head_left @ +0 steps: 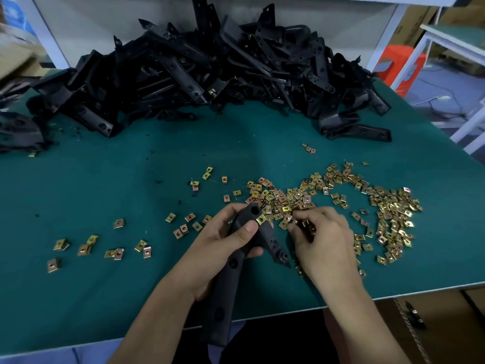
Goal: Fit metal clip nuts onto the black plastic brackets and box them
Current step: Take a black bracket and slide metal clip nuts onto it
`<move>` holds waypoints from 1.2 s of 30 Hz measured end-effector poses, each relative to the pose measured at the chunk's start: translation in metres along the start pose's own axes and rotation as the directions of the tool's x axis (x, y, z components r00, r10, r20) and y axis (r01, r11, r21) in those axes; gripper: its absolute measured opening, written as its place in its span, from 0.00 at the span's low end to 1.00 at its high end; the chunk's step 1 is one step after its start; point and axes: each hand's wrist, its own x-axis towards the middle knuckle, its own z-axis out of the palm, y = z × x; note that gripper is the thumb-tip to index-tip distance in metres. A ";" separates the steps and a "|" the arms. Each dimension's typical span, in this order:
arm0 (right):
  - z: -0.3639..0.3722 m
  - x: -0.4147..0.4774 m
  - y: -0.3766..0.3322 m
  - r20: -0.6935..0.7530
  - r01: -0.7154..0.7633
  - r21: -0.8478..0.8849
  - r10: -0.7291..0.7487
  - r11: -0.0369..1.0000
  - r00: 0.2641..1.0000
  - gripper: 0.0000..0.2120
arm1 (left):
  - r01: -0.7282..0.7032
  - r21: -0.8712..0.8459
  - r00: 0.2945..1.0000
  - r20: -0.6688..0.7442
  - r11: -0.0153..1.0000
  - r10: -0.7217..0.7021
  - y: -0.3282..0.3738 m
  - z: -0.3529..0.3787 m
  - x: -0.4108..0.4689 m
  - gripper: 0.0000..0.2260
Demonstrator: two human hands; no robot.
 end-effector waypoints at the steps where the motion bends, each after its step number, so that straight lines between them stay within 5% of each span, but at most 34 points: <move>1: 0.000 0.001 0.000 -0.004 -0.001 0.010 0.001 1.000 1.000 0.11 | 0.004 -0.002 1.000 -0.003 1.000 -0.004 0.000 0.000 0.000 0.08; 15: -0.009 0.003 0.000 0.110 0.076 -0.099 -0.065 0.992 0.992 0.08 | 0.024 -0.001 0.999 -0.031 1.000 -0.024 0.002 0.002 0.000 0.09; 23: -0.007 0.006 0.003 0.011 0.125 -0.055 -0.125 0.991 0.992 0.06 | 0.025 -0.020 0.999 -0.042 1.000 -0.025 0.003 0.003 0.000 0.08; 31: -0.009 0.010 0.010 -0.128 0.089 0.247 -0.058 0.965 0.990 0.07 | 0.028 -0.031 0.999 -0.045 0.999 -0.029 0.002 0.002 0.000 0.09; 36: -0.013 0.010 0.013 0.061 -0.027 0.554 -0.009 0.832 0.998 0.14 | 0.023 -0.029 0.999 -0.037 0.999 -0.024 0.002 0.003 0.001 0.08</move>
